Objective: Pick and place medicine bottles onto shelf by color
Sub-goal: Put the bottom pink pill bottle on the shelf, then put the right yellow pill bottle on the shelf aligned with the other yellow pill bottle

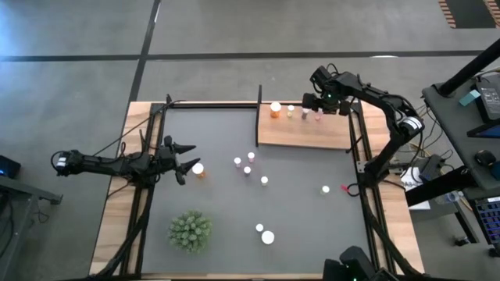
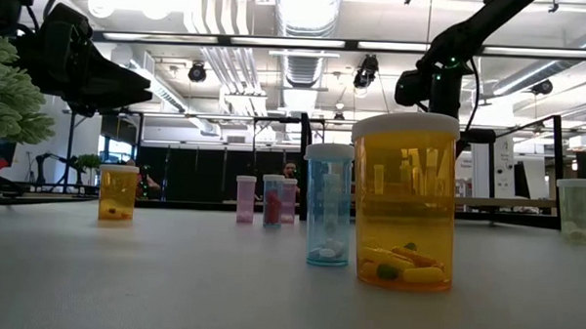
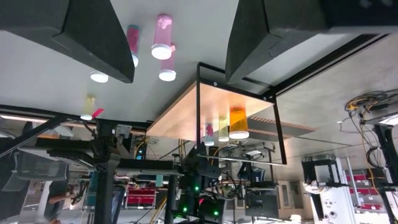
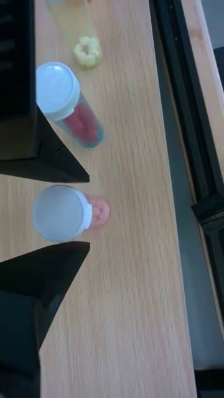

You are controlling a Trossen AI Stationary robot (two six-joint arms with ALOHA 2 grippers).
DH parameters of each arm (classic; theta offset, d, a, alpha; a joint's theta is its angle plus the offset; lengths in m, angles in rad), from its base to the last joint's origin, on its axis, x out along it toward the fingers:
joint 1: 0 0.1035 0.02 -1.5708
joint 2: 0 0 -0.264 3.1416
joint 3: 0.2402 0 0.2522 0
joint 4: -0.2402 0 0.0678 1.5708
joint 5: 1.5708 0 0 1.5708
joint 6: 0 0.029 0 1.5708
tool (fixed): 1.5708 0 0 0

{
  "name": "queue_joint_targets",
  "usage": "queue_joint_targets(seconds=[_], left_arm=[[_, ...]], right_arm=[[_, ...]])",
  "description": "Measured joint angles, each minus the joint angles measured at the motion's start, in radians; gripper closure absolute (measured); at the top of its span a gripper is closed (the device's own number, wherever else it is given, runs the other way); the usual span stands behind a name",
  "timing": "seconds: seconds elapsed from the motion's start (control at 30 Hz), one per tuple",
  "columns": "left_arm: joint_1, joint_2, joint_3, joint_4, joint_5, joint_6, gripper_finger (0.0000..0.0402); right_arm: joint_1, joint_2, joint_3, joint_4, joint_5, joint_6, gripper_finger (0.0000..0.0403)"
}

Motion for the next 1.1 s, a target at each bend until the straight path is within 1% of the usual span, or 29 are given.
queue_joint_targets(seconds=[0.17,0.37,0.5,0.63,0.77,0.87,0.97,1.1], left_arm=[[0.0,0.0,0.0,0.0,0.0,0.0,0.0164],[0.0,0.0,0.0,0.0,0.0,0.0,0.0164],[0.0,0.0,0.0,0.0,0.0,0.0,0.0164],[0.0,0.0,0.0,0.0,0.0,0.0,0.0164],[0.0,0.0,0.0,0.0,0.0,0.0,0.0164],[0.0,0.0,0.0,0.0,0.0,0.0,0.0164],[0.0,0.0,0.0,0.0,0.0,0.0,0.0164],[0.0,0.0,0.0,0.0,0.0,0.0,0.0164]], right_arm=[[0.0,0.0,0.004,-0.007,0.0,0.002,0.0229],[0.002,-0.017,0.044,-0.096,0.0,-0.01,0.0196],[0.027,-0.069,0.047,-0.158,-0.001,-0.014,0.0177],[0.085,-0.155,0.037,-0.235,-0.026,-0.014,0.0169],[0.207,-0.267,-0.002,-0.259,-0.027,0.03,0.0168],[0.337,-0.345,-0.073,-0.259,-0.016,0.101,0.0168],[0.483,-0.402,-0.172,-0.26,0.029,0.265,0.0167],[0.648,-0.461,-0.298,-0.255,0.044,0.509,0.0167]])
